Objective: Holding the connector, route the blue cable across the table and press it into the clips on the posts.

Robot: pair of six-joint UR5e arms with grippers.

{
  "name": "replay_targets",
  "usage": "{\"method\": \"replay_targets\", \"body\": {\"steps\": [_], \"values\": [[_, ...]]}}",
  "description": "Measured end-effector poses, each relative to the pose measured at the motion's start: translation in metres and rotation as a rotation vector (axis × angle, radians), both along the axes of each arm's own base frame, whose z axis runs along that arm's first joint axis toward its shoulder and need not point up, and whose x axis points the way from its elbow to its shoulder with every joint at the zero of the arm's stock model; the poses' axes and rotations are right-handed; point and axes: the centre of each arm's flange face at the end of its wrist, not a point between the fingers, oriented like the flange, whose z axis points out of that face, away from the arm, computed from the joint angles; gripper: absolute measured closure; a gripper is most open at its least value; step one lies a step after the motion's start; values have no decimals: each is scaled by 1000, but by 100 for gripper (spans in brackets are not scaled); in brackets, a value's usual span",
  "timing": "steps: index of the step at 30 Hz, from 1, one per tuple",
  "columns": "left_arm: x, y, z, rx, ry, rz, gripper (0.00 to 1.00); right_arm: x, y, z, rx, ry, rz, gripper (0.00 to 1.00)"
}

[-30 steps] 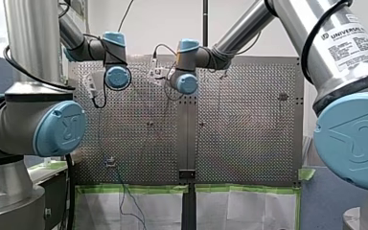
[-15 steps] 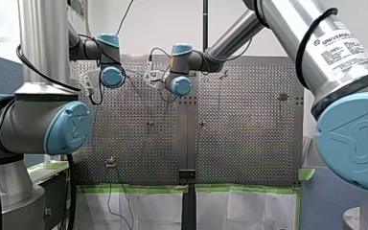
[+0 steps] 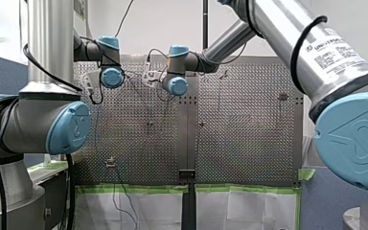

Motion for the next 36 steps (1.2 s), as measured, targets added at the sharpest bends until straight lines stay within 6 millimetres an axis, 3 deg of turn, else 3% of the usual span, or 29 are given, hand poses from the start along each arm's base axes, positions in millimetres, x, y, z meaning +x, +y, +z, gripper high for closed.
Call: {"method": "replay_targets", "body": {"steps": [13, 28, 36], "values": [[22, 13, -11, 9, -1, -34, 100, 14, -13, 29, -33, -43, -4, 100], [62, 30, -18, 5, -30, -100, 100, 12, -22, 33, -36, -50, -21, 100], [79, 39, -17, -17, -70, -130, 100, 11, -29, 47, -48, -65, -29, 100]]}}
